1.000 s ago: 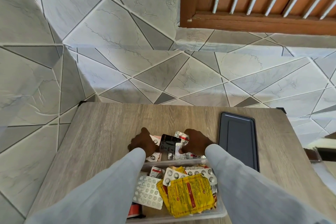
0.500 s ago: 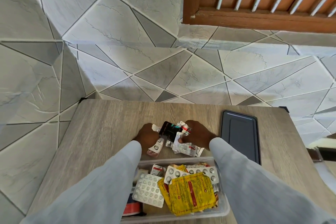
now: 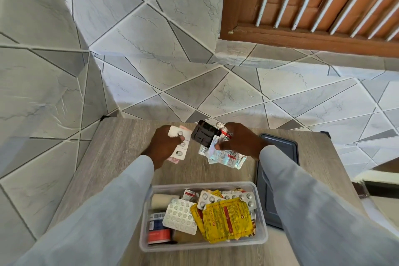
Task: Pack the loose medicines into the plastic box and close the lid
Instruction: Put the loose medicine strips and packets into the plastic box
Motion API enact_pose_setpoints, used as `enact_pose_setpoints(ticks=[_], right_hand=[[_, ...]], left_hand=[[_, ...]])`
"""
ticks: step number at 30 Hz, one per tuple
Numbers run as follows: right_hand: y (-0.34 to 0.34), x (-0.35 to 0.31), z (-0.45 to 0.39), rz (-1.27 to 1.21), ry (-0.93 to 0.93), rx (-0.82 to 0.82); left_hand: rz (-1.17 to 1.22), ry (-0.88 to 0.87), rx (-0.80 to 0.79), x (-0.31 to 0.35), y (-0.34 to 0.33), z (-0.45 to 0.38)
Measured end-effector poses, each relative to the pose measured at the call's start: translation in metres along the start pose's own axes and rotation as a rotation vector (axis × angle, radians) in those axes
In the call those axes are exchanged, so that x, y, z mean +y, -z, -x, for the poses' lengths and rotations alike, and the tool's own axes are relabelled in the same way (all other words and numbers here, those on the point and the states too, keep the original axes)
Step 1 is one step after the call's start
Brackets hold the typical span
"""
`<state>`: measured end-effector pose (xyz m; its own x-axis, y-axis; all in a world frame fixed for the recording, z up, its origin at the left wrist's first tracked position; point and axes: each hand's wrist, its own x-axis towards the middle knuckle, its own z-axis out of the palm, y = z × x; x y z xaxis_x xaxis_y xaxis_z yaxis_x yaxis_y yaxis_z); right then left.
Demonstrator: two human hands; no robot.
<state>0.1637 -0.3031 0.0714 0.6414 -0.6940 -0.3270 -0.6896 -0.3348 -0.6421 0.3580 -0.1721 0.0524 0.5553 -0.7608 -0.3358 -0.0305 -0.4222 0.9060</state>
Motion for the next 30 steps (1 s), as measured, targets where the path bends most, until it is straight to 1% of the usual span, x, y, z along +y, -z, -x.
enact_pose_setpoints(ticks=[6,10,13,18,22,23,27,29,30], right_hand=[[-0.016,-0.026,0.043,0.246,-0.007,-0.157],[-0.04,-0.034,0.077,0.36,-0.052,-0.254],[-0.05,-0.031,0.099,0.344,-0.104,-0.263],[-0.052,-0.025,0.121,0.28,-0.158,-0.213],[-0.058,-0.023,0.127,0.262,-0.175,-0.209],[-0.061,-0.024,0.127,0.274,-0.173,-0.211],[-0.072,-0.026,0.121,0.344,-0.158,-0.22],[-0.079,-0.03,0.117,0.375,-0.145,-0.235],[-0.082,-0.032,0.115,0.377,-0.134,-0.242]], left_hand=[[-0.114,-0.026,-0.137,-0.005,0.024,0.032],[-0.113,-0.022,-0.167,-0.022,0.034,0.057],[-0.123,-0.008,-0.203,-0.038,0.032,0.077],[-0.118,0.024,-0.118,-0.072,0.023,0.11],[-0.173,0.051,-0.141,-0.102,0.019,0.128],[-0.209,0.033,-0.147,-0.106,0.019,0.131],[-0.475,-0.151,-0.132,-0.106,0.022,0.137],[-0.601,-0.224,-0.093,-0.102,0.025,0.138],[-0.655,-0.262,-0.05,-0.099,0.027,0.138]])
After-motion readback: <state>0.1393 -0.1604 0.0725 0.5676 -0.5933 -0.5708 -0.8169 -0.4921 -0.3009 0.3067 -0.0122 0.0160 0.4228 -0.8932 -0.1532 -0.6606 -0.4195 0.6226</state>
